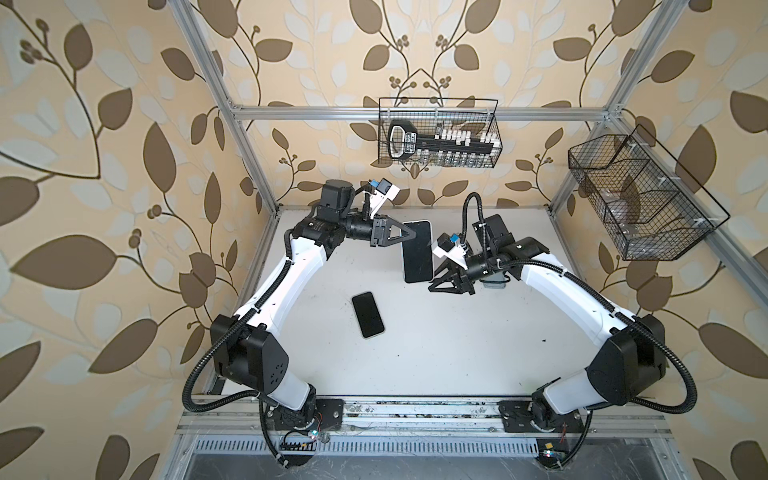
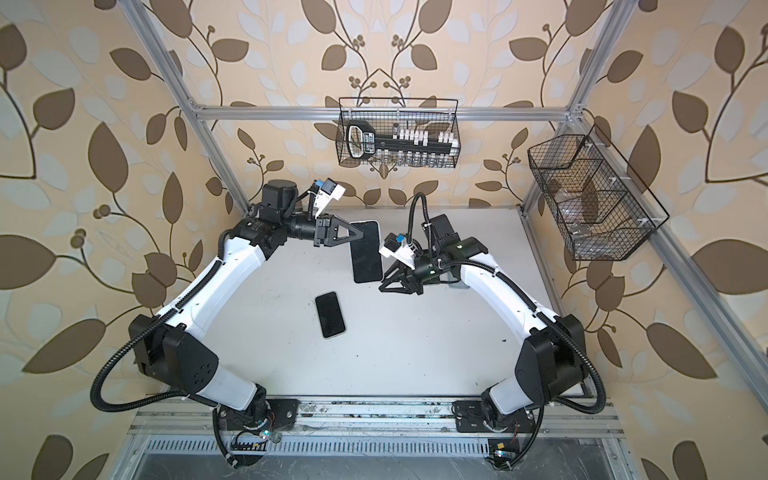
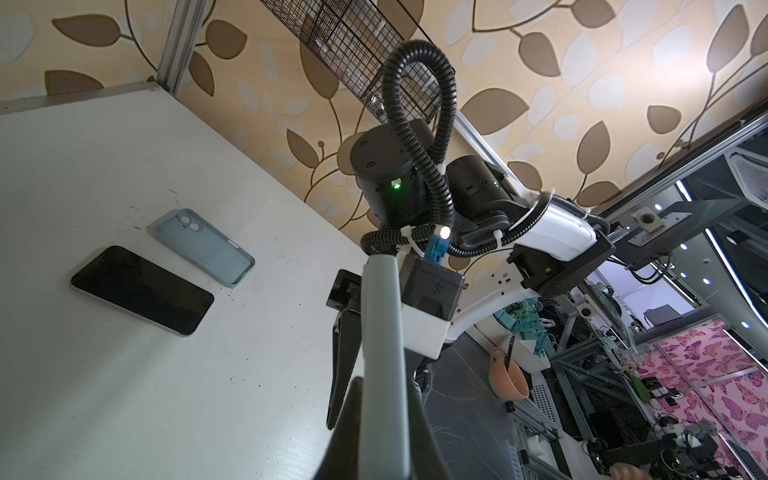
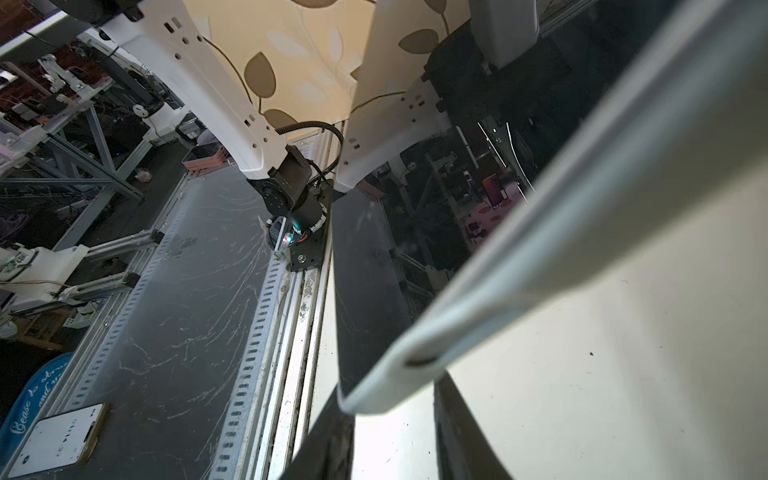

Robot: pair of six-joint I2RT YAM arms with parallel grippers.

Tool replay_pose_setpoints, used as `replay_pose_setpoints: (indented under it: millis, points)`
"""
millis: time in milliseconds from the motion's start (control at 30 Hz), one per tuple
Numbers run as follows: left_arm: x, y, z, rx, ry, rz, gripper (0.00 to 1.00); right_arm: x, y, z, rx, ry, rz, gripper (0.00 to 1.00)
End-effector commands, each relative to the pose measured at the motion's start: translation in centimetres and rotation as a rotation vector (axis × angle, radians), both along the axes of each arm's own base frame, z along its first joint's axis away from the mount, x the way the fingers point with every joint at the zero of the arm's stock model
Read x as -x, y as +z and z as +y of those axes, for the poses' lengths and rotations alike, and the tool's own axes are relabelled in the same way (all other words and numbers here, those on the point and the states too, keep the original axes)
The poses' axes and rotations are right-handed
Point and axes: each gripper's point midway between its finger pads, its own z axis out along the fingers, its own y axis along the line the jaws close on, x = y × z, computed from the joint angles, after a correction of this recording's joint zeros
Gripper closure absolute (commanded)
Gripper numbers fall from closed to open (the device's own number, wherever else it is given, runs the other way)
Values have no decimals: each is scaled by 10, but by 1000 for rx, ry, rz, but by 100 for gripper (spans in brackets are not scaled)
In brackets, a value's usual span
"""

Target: Take the phone out of the phone case

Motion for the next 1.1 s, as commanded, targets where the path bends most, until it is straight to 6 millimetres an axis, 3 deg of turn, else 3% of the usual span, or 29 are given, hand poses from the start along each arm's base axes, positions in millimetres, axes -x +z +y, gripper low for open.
replay_pose_setpoints:
  millis: [0, 167, 600, 867, 967, 1067]
  points:
    - [31, 36, 0, 74, -110, -101, 100, 4, 5, 2, -9, 28, 17, 62]
    - [31, 36, 0, 74, -110, -104, 100, 2, 10, 4, -19, 31, 24, 60]
    - [34, 34, 0, 74, -114, -105, 100, -4, 12, 9, -22, 40, 48, 66]
    - [34, 37, 0, 76, -116, -107, 100, -4, 7, 9, -14, 44, 62, 78]
    - [34, 38, 0, 77, -116, -107, 100, -3, 5, 9, -12, 50, 66, 89]
    - [34, 40, -1, 80, -115, -98, 100, -2, 5, 8, -17, 59, 57, 89]
